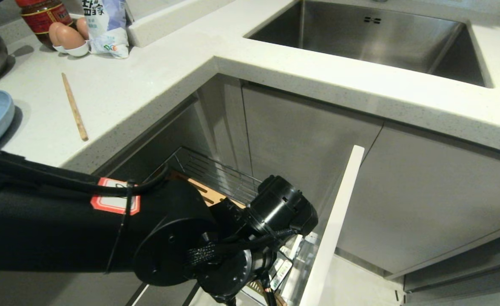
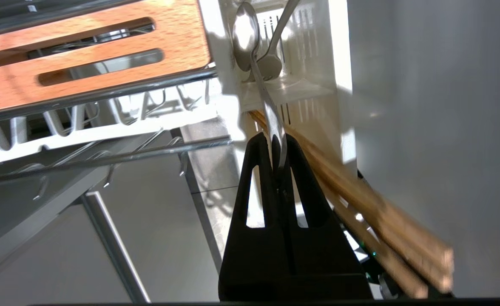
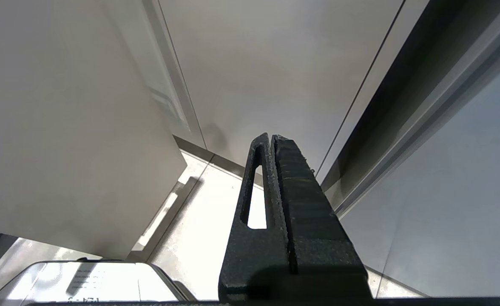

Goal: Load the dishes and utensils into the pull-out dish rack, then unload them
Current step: Take the spoon out of the cupboard

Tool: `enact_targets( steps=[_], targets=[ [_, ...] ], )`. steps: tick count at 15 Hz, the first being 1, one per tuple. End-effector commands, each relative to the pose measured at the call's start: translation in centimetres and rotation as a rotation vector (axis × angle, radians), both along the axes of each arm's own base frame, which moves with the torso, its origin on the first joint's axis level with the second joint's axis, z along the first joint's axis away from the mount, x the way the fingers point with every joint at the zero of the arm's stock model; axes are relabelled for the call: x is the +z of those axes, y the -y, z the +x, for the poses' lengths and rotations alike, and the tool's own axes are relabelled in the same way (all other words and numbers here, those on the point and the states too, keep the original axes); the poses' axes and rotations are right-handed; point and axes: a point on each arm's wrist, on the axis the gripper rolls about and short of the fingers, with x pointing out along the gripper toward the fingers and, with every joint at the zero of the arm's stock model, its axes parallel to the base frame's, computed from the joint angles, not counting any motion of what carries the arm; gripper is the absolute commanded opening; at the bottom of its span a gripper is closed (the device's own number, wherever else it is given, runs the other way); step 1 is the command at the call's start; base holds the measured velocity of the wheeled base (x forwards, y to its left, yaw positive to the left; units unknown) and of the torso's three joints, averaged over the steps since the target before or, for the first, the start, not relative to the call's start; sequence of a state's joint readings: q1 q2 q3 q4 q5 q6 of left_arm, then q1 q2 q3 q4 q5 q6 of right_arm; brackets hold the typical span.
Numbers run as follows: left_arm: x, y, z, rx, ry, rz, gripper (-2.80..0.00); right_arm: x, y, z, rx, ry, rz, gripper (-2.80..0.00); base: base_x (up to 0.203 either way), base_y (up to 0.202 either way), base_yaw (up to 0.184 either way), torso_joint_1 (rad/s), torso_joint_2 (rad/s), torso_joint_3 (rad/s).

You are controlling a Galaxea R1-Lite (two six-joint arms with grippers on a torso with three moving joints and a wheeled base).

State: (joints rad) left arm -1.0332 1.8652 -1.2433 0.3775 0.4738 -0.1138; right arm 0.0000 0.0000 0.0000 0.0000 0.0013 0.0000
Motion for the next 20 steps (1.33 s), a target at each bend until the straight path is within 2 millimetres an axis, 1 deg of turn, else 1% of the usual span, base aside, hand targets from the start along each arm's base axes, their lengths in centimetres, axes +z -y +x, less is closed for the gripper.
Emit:
enact_targets(
  steps=[1, 3, 6, 10, 12, 20],
  targets=[
    [1.6, -0.7, -0.4, 0.002, 0.020, -0.029, -2.80, 0.0, 0.0, 0.0, 0.000, 0.000, 0.000, -2.80, 0.000, 0.000, 0.000, 0.000, 0.00, 0.000],
    [2.7, -1.3, -0.8, -0.001, 0.022, -0.039, -2.80, 0.0, 0.0, 0.0, 0.000, 0.000, 0.000, -2.80, 0.000, 0.000, 0.000, 0.000, 0.00, 0.000],
    [3.8, -1.9, -1.2, 0.010, 0.013, -0.042, -2.80, 0.0, 0.0, 0.0, 0.000, 0.000, 0.000, -2.80, 0.000, 0.000, 0.000, 0.000, 0.00, 0.000],
    [4.1, -2.0, -1.4, 0.008, 0.012, -0.045, -2.80, 0.0, 0.0, 0.0, 0.000, 0.000, 0.000, -2.80, 0.000, 0.000, 0.000, 0.000, 0.00, 0.000],
    [4.5, -2.0, -2.0, -0.007, 0.013, -0.048, -2.80, 0.0, 0.0, 0.0, 0.000, 0.000, 0.000, -2.80, 0.000, 0.000, 0.000, 0.000, 0.00, 0.000],
    [7.2, -3.5, -3.3, -0.009, 0.029, -0.102, -2.80, 0.0, 0.0, 0.0, 0.000, 0.000, 0.000, -2.80, 0.000, 0.000, 0.000, 0.000, 0.00, 0.000]
  ],
)
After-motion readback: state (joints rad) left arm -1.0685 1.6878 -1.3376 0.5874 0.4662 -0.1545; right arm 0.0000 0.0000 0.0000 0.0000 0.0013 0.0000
